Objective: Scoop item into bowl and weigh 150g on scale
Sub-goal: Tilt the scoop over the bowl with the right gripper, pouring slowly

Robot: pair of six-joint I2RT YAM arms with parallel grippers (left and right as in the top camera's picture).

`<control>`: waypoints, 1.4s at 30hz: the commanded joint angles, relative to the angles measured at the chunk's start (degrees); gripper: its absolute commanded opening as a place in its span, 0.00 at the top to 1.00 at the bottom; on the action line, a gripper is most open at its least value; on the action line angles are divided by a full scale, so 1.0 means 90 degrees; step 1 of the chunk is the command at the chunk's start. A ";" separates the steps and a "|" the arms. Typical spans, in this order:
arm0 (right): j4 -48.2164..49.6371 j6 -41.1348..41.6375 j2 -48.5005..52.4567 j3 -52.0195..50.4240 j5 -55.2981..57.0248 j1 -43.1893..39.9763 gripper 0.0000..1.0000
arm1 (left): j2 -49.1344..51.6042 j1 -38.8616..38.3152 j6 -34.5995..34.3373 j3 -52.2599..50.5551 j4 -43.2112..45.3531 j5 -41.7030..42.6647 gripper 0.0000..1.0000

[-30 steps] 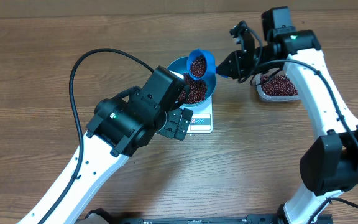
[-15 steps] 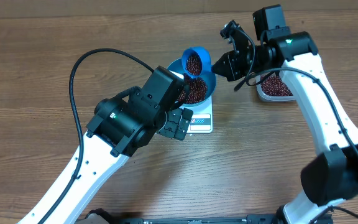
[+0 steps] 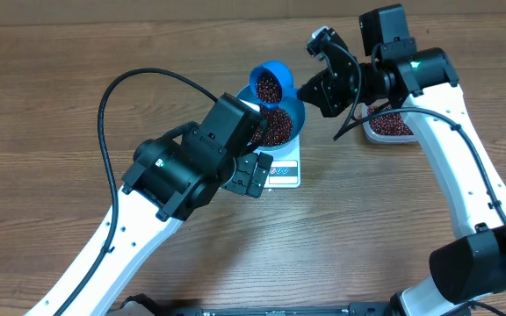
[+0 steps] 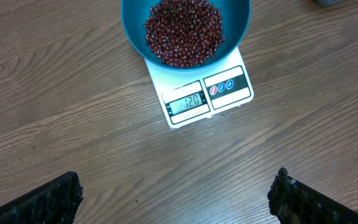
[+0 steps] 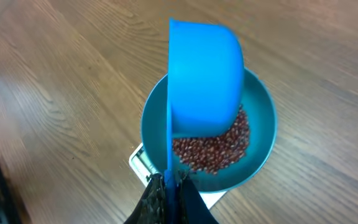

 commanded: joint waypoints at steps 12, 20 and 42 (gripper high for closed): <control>-0.0253 -0.0214 -0.0153 0.0180 0.0697 0.0121 0.96 | 0.0007 0.0015 0.0124 0.0129 -0.0002 -0.0039 0.01; -0.0396 -0.0362 -0.0153 0.0180 0.0697 0.0121 0.96 | 0.0007 0.0015 0.0124 0.0129 0.0000 -0.0039 0.01; -0.0367 0.0078 -0.0153 0.0180 0.0661 0.0148 0.96 | 0.0007 0.0010 0.0124 0.0129 0.0000 -0.0041 0.00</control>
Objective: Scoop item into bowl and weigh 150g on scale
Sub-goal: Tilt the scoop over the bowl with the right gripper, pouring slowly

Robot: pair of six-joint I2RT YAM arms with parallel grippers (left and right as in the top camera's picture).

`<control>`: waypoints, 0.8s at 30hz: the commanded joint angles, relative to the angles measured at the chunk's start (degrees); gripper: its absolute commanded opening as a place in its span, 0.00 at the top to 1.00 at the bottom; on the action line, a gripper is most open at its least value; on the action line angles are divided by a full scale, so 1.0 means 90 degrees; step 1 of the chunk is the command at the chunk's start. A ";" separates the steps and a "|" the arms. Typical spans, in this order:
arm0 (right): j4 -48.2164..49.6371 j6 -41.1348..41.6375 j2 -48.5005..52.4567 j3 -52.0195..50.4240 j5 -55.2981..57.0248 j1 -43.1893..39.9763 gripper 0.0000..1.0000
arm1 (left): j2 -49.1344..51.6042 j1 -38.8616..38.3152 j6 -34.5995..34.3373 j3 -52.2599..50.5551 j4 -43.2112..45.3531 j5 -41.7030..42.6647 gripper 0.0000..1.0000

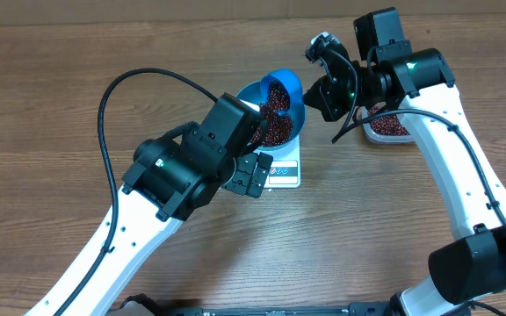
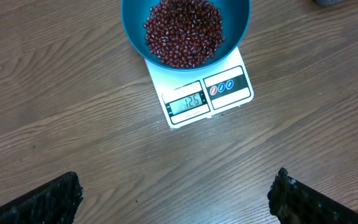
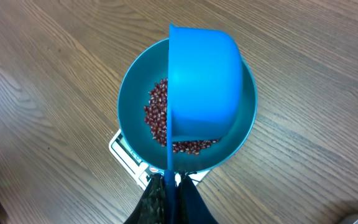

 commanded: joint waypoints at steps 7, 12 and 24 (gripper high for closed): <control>0.0114 0.0576 -0.0153 0.0180 0.0828 0.0180 0.96 | 0.0007 0.0010 0.0124 0.0129 0.0000 -0.0036 0.00; 0.0134 0.0602 -0.0153 0.0180 0.0823 0.0197 0.96 | 0.0007 0.0010 0.0124 0.0129 0.0000 -0.0036 0.00; 0.0044 0.0602 -0.0153 0.0180 0.0826 0.0194 0.96 | 0.0007 0.0010 0.0124 0.0129 0.0000 -0.0036 0.00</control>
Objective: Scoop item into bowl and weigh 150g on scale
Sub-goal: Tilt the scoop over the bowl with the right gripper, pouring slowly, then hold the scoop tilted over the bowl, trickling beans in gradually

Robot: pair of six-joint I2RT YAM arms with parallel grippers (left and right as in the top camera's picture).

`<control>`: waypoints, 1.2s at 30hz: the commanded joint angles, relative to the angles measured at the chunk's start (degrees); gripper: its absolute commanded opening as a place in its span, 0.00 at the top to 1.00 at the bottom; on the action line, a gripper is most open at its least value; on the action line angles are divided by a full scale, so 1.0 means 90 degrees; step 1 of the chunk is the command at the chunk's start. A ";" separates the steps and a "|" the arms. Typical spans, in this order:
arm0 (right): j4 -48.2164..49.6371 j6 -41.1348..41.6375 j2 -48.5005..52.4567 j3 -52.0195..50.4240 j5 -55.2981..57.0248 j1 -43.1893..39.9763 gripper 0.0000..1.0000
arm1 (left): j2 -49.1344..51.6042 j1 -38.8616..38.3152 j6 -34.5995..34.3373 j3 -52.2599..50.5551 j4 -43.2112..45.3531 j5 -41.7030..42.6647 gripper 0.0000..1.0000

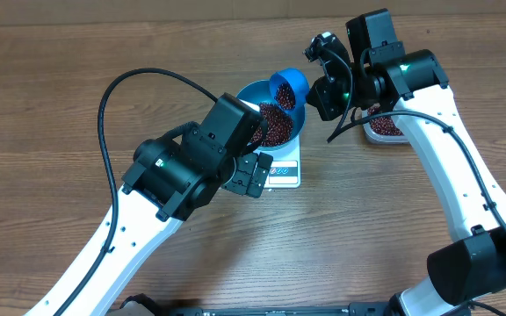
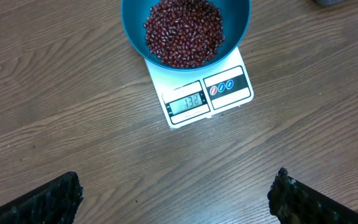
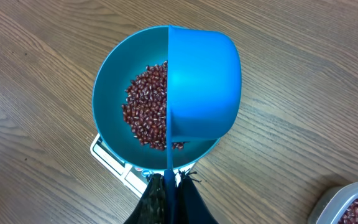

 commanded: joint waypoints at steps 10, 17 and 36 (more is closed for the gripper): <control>0.0002 0.0046 -0.0153 0.0177 0.0007 0.0015 0.96 | 0.0007 0.0010 0.0124 0.0129 0.0000 -0.0036 0.00; 0.0002 0.0046 -0.0153 0.0177 0.0007 0.0015 0.96 | 0.0010 0.0010 0.0124 0.0129 0.0000 -0.0036 0.00; 0.0236 0.0585 -0.0153 0.0172 0.0226 0.0061 0.96 | 0.0010 0.0010 0.0124 0.0129 0.0000 -0.0036 0.00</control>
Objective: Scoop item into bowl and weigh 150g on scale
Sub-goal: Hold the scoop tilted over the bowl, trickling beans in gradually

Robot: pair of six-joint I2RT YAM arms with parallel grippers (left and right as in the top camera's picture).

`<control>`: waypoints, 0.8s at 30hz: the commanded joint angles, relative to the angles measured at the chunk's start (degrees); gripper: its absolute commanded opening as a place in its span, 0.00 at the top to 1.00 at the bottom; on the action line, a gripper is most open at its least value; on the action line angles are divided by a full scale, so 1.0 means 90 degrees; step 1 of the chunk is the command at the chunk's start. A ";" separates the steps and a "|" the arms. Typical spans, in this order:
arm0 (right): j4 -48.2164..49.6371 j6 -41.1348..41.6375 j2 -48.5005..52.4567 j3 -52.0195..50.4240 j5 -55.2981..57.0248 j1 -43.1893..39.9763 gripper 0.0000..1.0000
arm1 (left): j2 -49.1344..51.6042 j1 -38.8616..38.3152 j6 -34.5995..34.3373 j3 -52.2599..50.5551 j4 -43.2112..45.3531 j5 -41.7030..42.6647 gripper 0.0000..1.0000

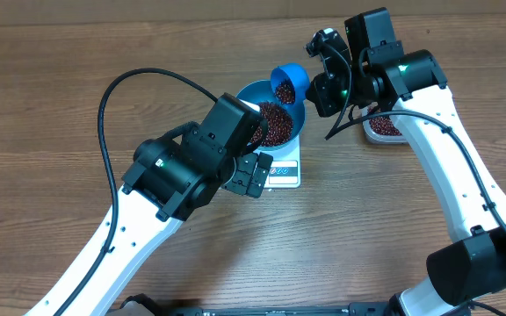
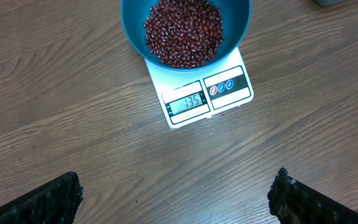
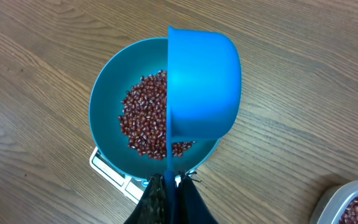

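A teal bowl [image 1: 299, 112] of red beans [image 2: 183, 30] sits on the white scale [image 2: 226, 93], whose display [image 2: 187, 102] reads about 135. My right gripper [image 3: 168, 183] is shut on the handle of a blue scoop [image 3: 202, 84], tipped on its side over the bowl's right half [image 3: 107, 112]. The scoop [image 1: 287, 81] still holds some beans in the overhead view. My left gripper [image 2: 176, 196] hangs open above bare table, short of the scale, with nothing between its fingers [image 2: 48, 199].
A grey tray of beans [image 1: 385, 128] lies right of the scale, under the right arm, its corner showing in the right wrist view [image 3: 353, 202]. The left arm [image 1: 183, 167] reaches over the table in front of the scale.
The scale reading has gone from about 132 to about 135. The scoop stays tipped over the bowl, shifted very slightly. The left gripper has not moved.
The scoop was held tilted over the bowl's far rim with the scale near 120. Then it sat lower over the bowl at about 126, then 132. Now the display shows about 135, with more beans in the bowl.
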 commanded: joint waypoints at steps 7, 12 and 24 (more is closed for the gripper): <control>0.0024 0.0155 -0.0153 0.0172 0.0058 0.0019 0.96 | 0.0010 0.0010 0.0124 0.0129 0.0000 -0.0036 0.00; 0.0027 0.0155 -0.0153 0.0172 0.0058 0.0019 0.96 | 0.0010 0.0010 0.0124 0.0129 0.0000 -0.0036 0.00; -0.0024 0.0158 -0.0153 0.0170 0.0056 0.0019 0.96 | 0.0010 0.0010 0.0124 0.0129 0.0000 -0.0039 0.01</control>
